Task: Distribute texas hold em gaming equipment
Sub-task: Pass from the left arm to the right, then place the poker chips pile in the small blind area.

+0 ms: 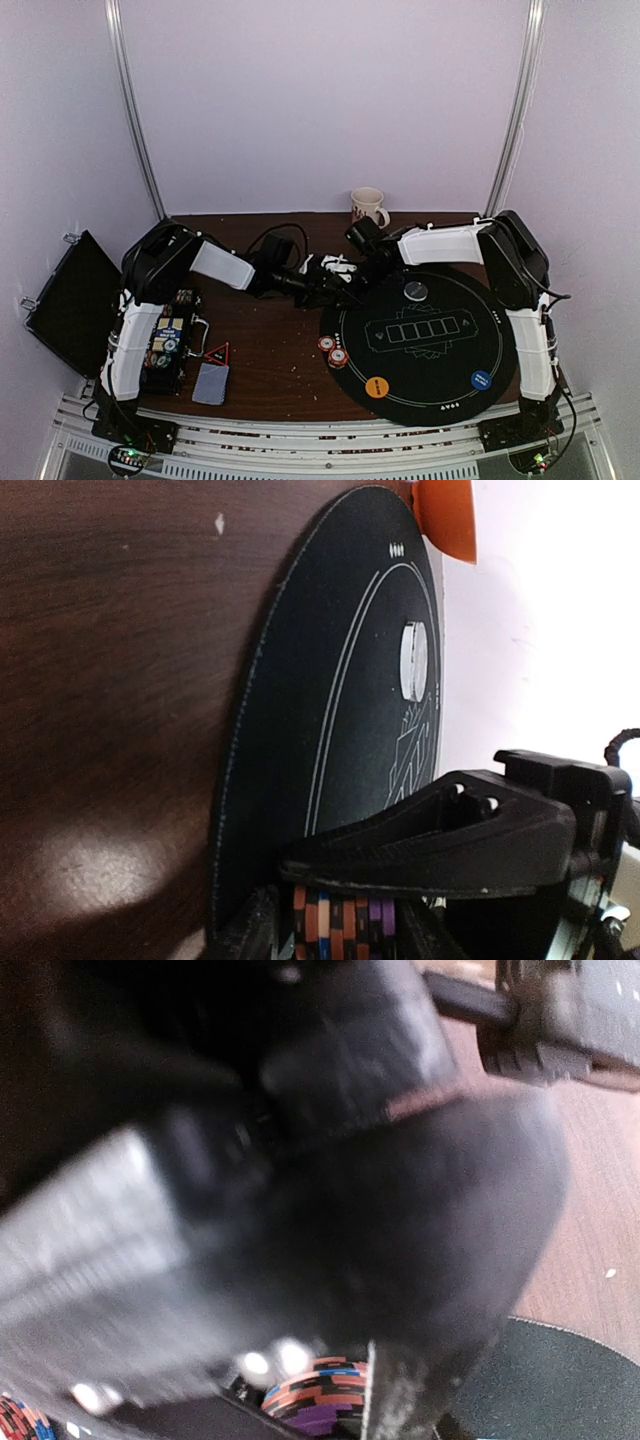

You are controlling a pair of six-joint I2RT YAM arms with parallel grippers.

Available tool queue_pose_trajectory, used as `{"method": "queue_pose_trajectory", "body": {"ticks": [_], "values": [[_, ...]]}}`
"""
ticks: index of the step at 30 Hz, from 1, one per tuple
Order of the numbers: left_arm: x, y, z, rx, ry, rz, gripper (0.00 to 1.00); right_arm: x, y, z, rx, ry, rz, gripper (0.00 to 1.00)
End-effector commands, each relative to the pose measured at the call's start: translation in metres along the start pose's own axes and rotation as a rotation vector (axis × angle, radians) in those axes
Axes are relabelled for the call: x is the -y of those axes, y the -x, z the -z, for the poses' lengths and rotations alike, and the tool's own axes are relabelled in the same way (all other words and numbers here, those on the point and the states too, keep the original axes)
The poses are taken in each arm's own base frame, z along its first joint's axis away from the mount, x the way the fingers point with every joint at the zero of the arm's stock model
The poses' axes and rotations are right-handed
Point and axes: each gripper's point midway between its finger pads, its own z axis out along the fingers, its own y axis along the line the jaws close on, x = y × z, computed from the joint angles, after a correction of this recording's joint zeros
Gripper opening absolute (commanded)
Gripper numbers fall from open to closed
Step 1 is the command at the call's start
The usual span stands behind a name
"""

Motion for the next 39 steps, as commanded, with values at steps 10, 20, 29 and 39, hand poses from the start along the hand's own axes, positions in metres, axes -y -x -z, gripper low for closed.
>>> {"method": "queue_pose_trajectory", "body": {"ticks": [10, 20, 29, 39], "values": [[-0.041, 0.013, 0.029, 0.087, 0.06, 0.095, 0.44, 0.003, -0.066, -0.02, -0.205, 0.005, -0.064, 0.0], [-0.06, 0.02, 0.055, 0.121, 0.178, 0.097, 0.44, 0.008, -0.063, -0.013, -0.227, -0.029, -0.124, 0.0], [-0.056, 0.037, 0.096, 0.198, 0.314, 0.028, 0.44, 0.015, -0.055, 0.009, -0.242, -0.091, -0.203, 0.0], [-0.044, 0.051, 0.13, 0.264, 0.423, -0.063, 0.44, 0.01, -0.056, 0.033, -0.275, -0.119, -0.256, 0.0]]}}
